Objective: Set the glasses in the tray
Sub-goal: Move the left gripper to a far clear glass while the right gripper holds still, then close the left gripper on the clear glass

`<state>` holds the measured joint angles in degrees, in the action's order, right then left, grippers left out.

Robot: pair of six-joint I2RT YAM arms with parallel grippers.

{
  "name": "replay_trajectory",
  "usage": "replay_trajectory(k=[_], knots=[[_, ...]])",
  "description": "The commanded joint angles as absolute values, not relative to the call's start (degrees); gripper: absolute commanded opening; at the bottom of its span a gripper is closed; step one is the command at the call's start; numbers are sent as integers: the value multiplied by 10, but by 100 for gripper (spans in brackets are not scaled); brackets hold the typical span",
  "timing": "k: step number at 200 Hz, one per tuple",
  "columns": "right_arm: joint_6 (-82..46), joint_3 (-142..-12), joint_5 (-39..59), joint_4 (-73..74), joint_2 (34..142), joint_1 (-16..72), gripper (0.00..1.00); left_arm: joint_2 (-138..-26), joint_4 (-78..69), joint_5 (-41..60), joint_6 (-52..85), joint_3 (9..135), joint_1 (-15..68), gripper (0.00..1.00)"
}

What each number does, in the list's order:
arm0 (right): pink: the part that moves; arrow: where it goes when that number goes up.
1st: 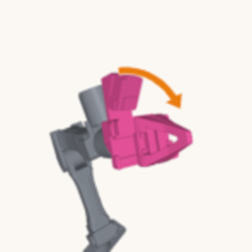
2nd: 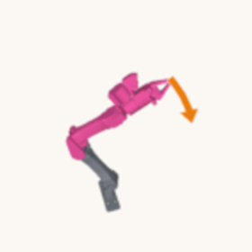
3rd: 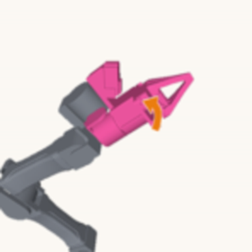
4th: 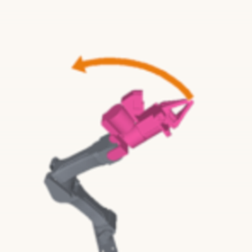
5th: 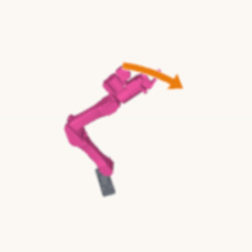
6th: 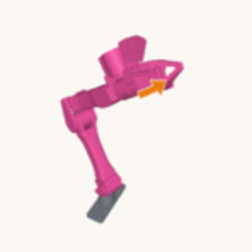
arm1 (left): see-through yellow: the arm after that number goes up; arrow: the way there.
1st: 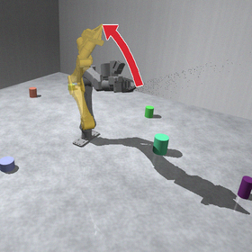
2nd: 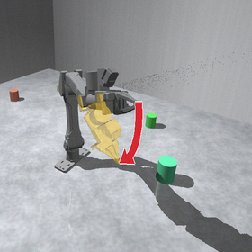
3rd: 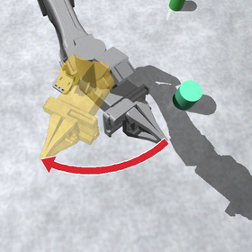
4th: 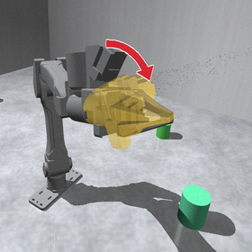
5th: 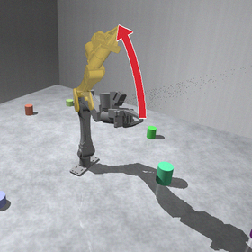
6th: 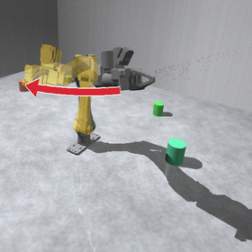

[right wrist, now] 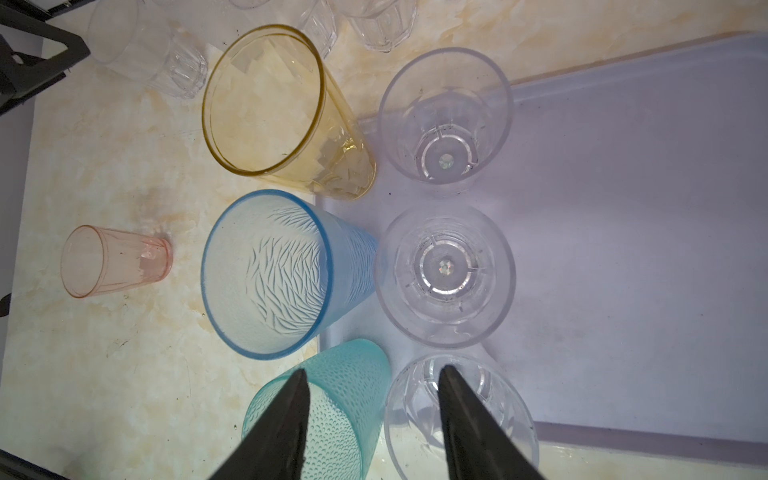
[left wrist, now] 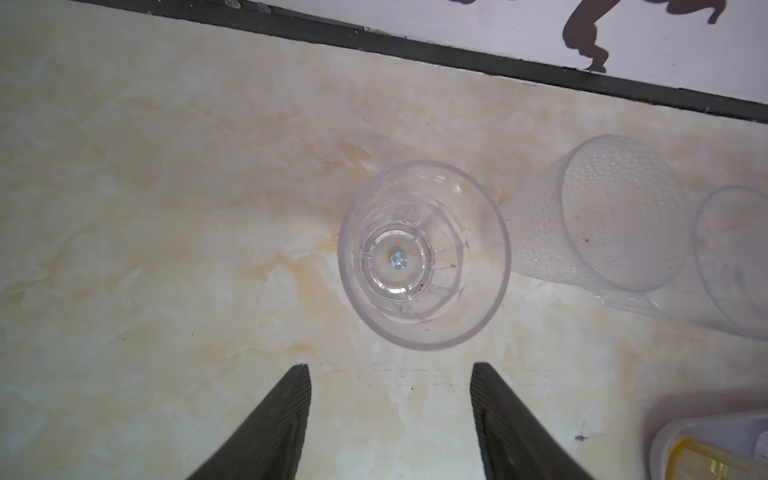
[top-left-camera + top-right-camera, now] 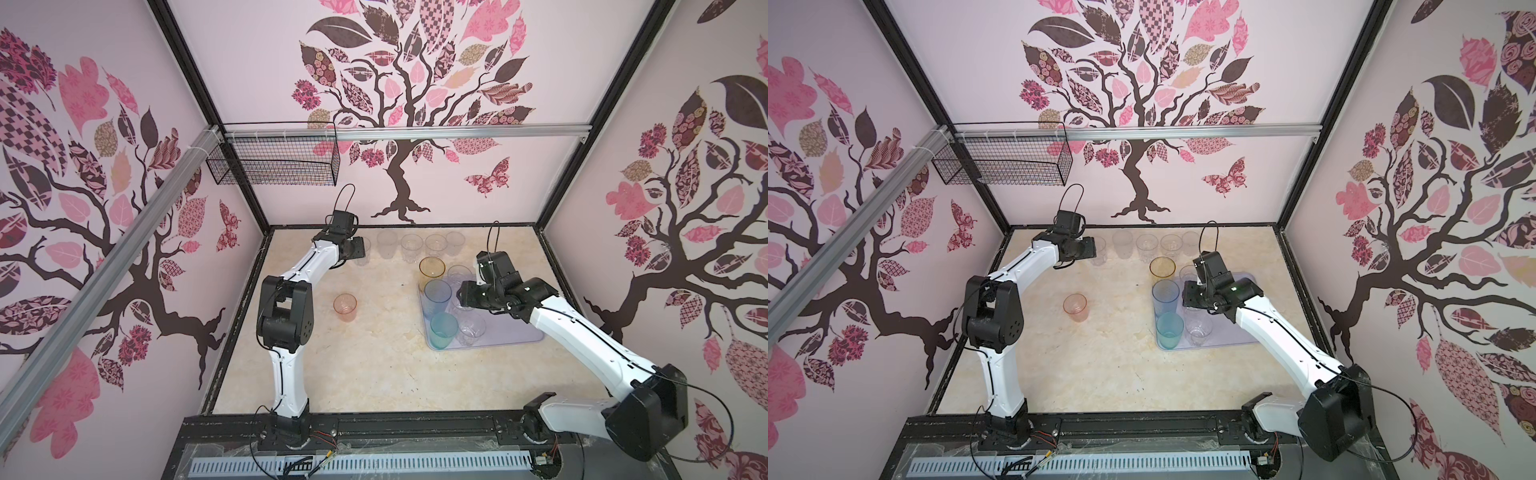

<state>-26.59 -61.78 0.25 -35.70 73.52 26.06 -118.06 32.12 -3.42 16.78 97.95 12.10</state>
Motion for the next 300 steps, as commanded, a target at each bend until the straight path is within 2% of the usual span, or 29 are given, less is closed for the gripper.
replay_trajectory(k=[1,69,142,176,213,247,300], knots=[[-252,-642,0,-357,758,259,53,-1190,332,-43,152,1022,115,65],[-256,-649,0,-346,778,259,54,-1238,327,-57,146,1047,103,55],[-243,-665,-7,-352,792,258,54,-1276,294,-69,157,1071,100,36],[-242,-662,-10,-348,791,258,54,-1281,286,-56,175,1079,101,22],[-243,-666,-5,-356,787,258,54,-1286,287,-45,192,1085,101,17],[-245,-661,-2,-355,777,258,54,-1272,290,-40,203,1069,101,9],[-252,-656,4,-352,775,258,54,-1183,256,-38,223,976,101,0]])
